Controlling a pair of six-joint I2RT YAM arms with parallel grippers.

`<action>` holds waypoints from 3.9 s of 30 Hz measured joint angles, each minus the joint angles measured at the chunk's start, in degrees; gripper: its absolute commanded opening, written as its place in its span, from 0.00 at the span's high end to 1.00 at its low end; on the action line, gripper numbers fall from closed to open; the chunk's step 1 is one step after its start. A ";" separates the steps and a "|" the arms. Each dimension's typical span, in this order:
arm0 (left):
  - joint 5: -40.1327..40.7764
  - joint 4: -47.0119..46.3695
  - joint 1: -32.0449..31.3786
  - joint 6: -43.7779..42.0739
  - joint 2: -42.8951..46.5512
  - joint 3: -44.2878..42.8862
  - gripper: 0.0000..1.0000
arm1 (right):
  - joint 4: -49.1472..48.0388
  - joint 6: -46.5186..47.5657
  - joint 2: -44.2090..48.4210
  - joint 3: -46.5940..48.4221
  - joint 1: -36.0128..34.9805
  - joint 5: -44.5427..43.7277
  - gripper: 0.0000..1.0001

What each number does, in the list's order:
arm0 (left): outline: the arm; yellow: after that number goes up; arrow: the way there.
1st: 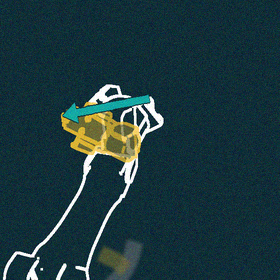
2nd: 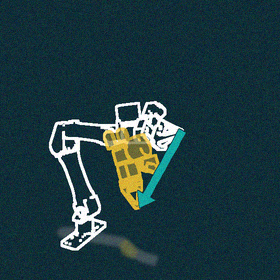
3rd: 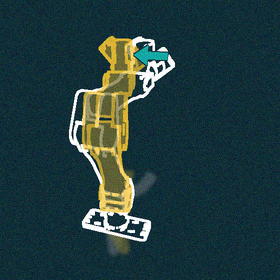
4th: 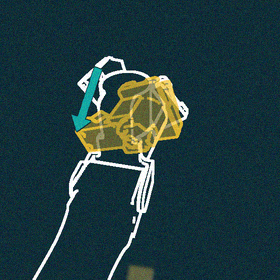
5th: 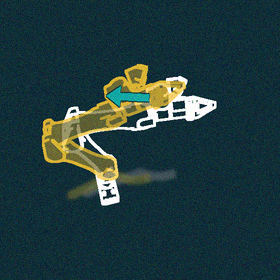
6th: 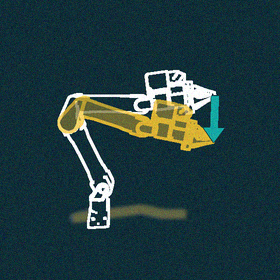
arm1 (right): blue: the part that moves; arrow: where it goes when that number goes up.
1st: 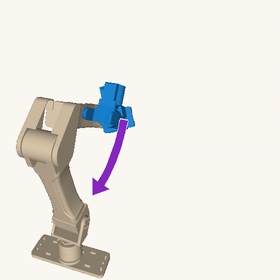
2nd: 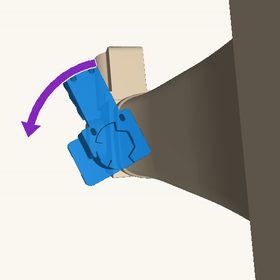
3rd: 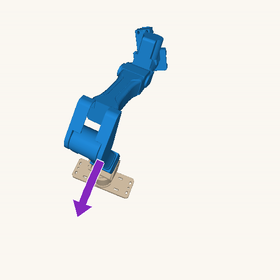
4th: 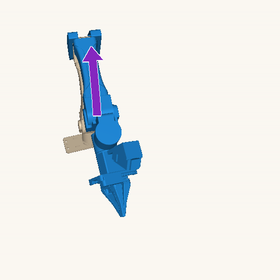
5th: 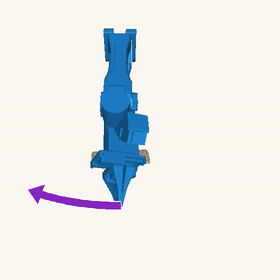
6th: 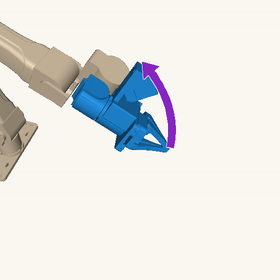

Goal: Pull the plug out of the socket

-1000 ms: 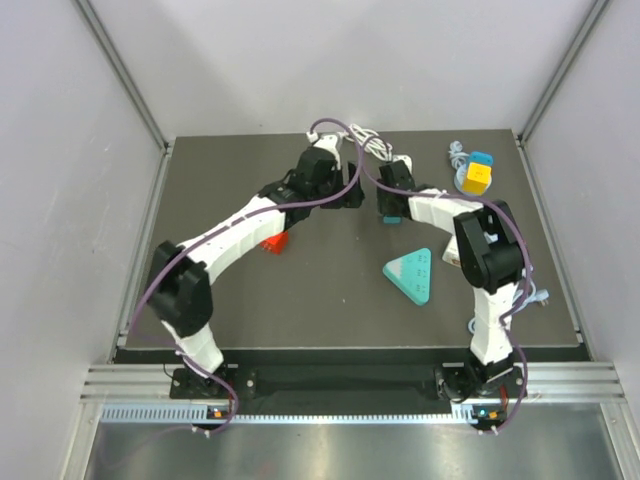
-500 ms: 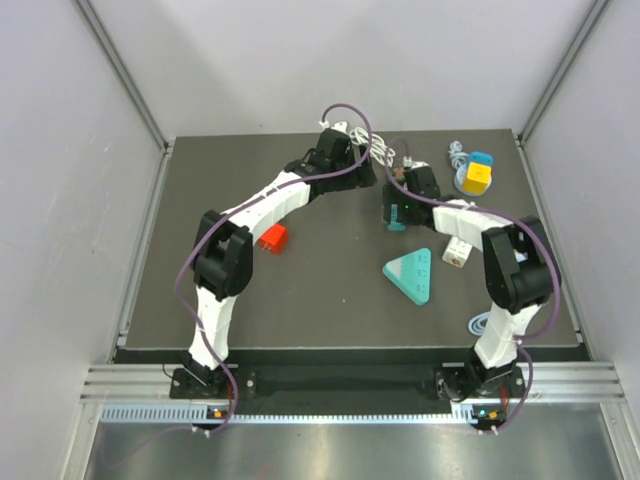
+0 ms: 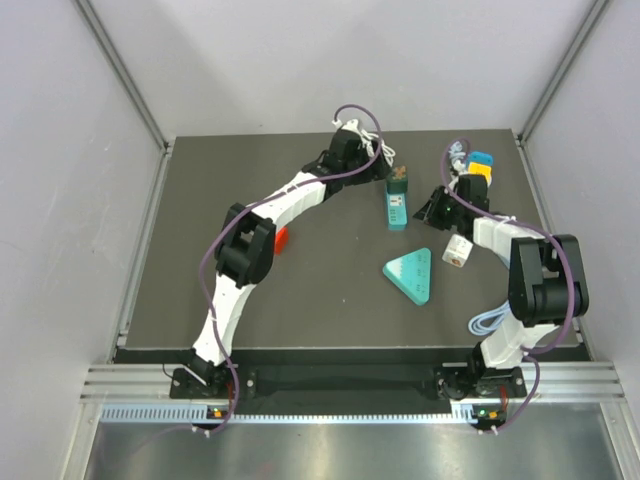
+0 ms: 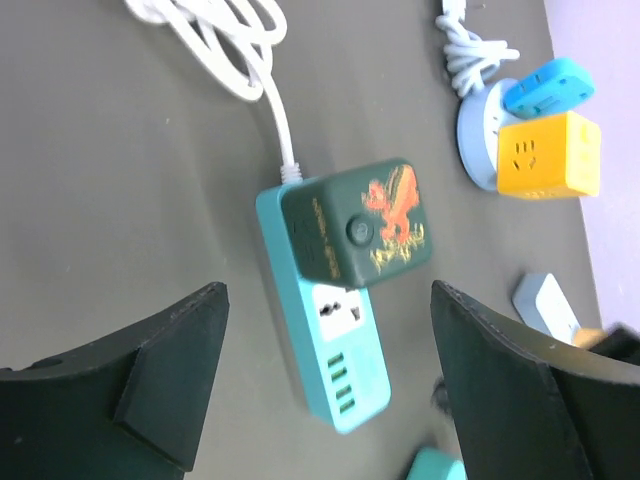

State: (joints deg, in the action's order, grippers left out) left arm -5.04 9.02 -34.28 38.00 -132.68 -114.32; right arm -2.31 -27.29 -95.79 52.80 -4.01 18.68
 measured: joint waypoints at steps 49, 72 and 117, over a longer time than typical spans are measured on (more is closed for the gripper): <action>26.36 -5.46 -10.08 -11.15 -16.24 -16.04 0.67 | -18.49 -12.70 -12.04 0.31 -1.90 13.18 1.00; 21.94 -5.92 -9.42 -10.97 -14.08 -12.96 1.00 | -17.40 -13.27 -17.07 6.67 -2.10 13.03 1.00; 6.75 -19.37 -7.76 -8.02 1.16 3.72 1.00 | -13.60 -26.18 -23.30 11.08 0.66 25.70 1.00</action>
State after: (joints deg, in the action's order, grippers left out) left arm 1.72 -10.35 -42.04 29.98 -131.52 -110.61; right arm -15.90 -53.47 -119.09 63.88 -3.36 44.38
